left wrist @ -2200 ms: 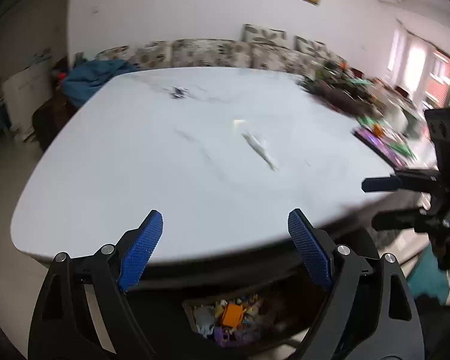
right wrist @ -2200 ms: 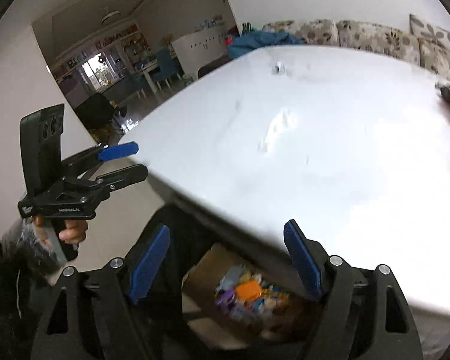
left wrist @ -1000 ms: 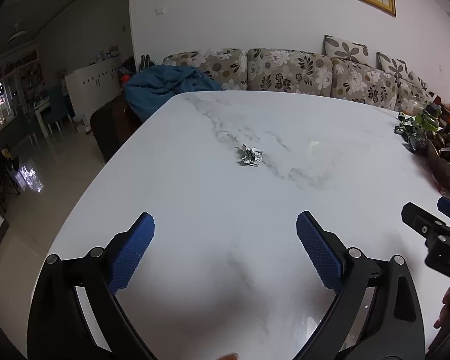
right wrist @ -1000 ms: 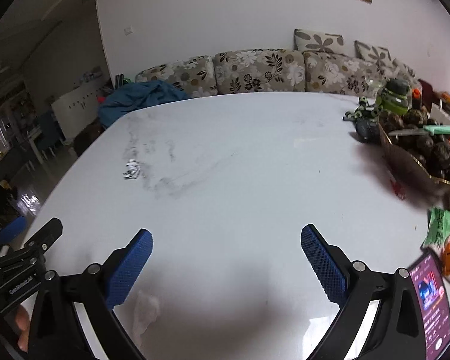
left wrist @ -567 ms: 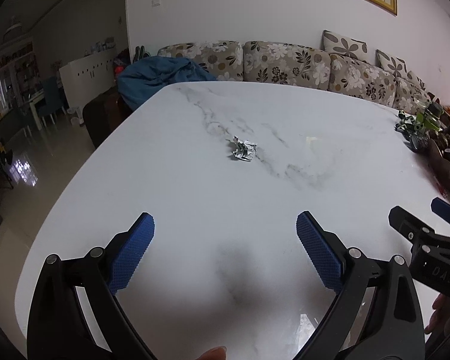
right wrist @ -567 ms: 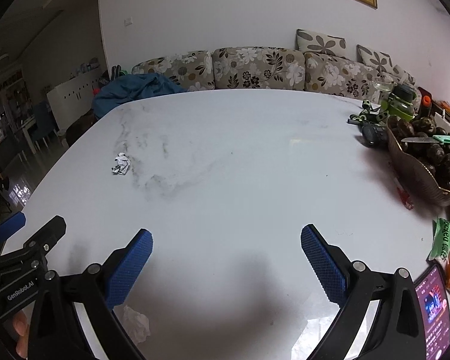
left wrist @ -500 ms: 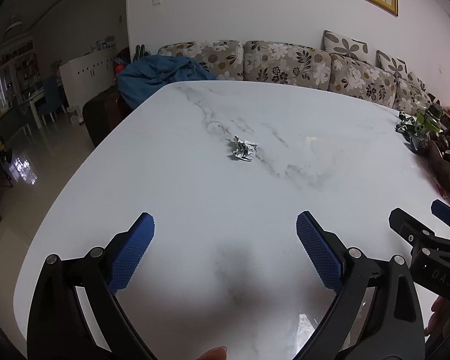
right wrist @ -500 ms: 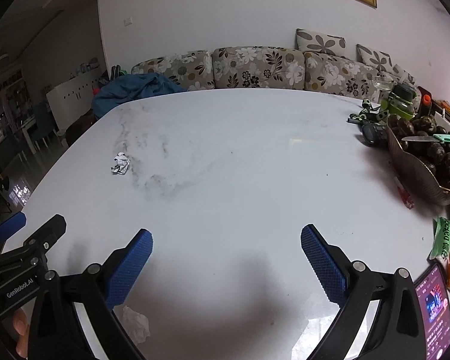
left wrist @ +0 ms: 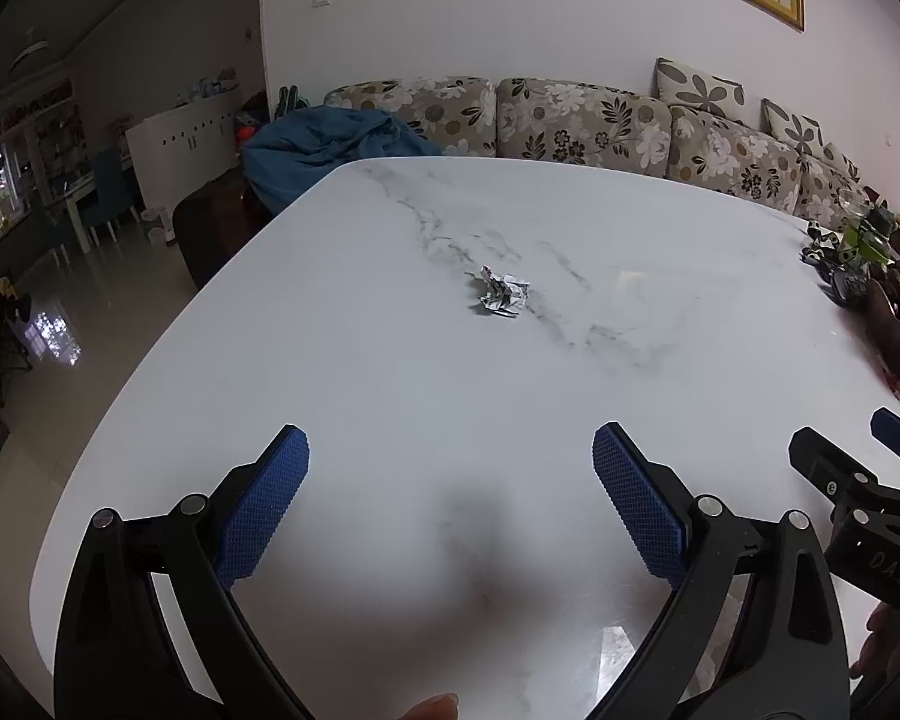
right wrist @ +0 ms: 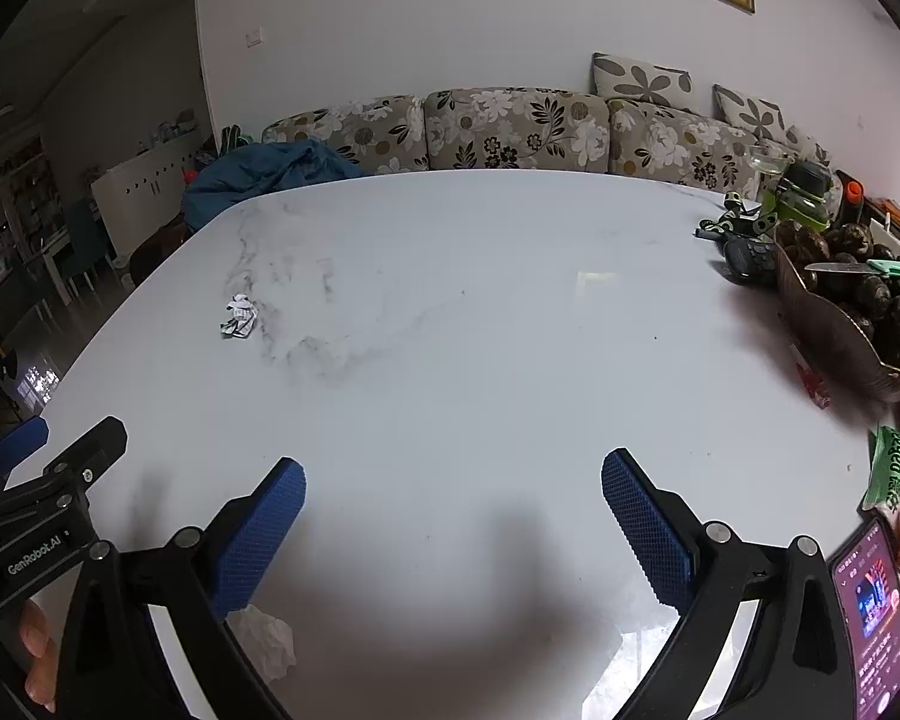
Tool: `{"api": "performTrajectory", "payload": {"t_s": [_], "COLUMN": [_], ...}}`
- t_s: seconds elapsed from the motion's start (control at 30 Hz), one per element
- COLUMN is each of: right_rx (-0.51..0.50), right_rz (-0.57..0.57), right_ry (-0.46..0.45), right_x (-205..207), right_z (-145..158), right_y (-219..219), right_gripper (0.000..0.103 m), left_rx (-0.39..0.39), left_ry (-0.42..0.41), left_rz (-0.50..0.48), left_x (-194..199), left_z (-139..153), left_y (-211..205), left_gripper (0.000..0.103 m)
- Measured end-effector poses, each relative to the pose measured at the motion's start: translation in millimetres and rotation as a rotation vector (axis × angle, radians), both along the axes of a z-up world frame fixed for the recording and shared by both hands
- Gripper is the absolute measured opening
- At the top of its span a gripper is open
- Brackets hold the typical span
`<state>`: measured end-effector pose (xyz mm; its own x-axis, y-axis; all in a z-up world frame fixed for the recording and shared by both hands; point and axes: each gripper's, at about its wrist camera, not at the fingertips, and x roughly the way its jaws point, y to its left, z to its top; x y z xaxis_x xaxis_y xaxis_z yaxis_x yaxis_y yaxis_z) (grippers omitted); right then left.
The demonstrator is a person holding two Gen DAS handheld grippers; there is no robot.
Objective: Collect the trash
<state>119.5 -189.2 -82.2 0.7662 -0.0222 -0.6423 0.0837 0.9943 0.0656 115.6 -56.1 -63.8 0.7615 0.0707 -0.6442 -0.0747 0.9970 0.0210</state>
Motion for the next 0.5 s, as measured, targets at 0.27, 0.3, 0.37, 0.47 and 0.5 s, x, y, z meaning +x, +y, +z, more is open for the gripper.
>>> {"api": "performTrajectory", "payload": {"t_s": [0.27, 0.3, 0.37, 0.47, 0.5], "right_rx": [0.000, 0.001, 0.001, -0.002, 0.001], "right_rz": [0.001, 0.002, 0.002, -0.004, -0.004], "right_ry": [0.001, 0.001, 0.003, 0.005, 0.007], "right_x": [-0.6, -0.5, -0.5, -1.7, -2.2], "right_z": [0.0, 0.1, -0.1, -0.3, -0.4], "right_y": [1.0, 1.0, 0.7, 0.2, -0.3], "right_gripper": [0.098, 0.098, 0.098, 0.098, 0.098], "left_rx": [0.005, 0.006, 0.008, 0.011, 0.014], "left_ry": [0.001, 0.001, 0.002, 0.003, 0.003], "left_rz": [0.005, 0.007, 0.008, 0.015, 0.018], "left_x": [0.3, 0.4, 0.5, -0.3, -0.6], "left_z": [-2.1, -2.1, -2.6, -3.3, -3.7], "left_y": [0.4, 0.4, 0.8, 3.4, 5.2], "left_gripper": [0.093, 0.093, 0.093, 0.093, 0.093]}}
